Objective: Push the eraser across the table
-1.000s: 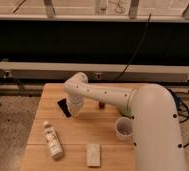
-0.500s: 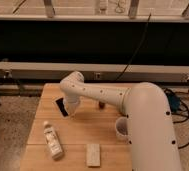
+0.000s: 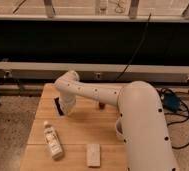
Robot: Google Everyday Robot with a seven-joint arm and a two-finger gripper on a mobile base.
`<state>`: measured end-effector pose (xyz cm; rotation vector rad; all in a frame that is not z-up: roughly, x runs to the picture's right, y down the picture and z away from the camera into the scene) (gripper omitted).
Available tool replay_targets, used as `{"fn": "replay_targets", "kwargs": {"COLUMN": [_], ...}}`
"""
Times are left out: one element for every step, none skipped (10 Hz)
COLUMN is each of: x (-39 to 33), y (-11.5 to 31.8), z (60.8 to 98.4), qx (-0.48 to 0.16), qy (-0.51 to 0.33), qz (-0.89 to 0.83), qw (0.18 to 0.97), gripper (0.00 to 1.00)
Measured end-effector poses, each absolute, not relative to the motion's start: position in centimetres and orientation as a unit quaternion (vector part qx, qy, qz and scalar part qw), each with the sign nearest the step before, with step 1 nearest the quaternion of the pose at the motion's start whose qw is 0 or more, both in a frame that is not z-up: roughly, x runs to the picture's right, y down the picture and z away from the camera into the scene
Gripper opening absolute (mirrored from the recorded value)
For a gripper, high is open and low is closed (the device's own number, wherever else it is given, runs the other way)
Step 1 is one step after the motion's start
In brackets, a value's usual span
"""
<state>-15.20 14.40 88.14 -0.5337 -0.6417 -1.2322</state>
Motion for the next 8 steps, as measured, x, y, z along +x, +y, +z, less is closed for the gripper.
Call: {"fn": "replay_targets", "kwargs": {"x": [-15.5,-16.0,-16.8,-17.4,-17.3,-17.3,-17.6,-17.8], "y": [14.3,14.2,14.2,14.1,14.0,13.9,13.8,13.8], "z": [88.1,88.1,88.1,88.0,88.1,88.1,88.1,88.1], "qx": [-0.241,-0.24,-0.238,-0.236,-0.235,-0.235,-0.233,-0.231], "qy": [-0.294,-0.295,-0.297,-0.299,-0.3,-0.3,-0.302,-0.303], "qz": [-0.564,-0.565,-0.567,-0.568,-0.568,-0.57,-0.572,-0.574], "qw": [0.733,0.732,0.73,0.729,0.729,0.728,0.726,0.725], "gripper": [0.0,0.0,0.0,0.0,0.0,0.0,0.0,0.0]}}
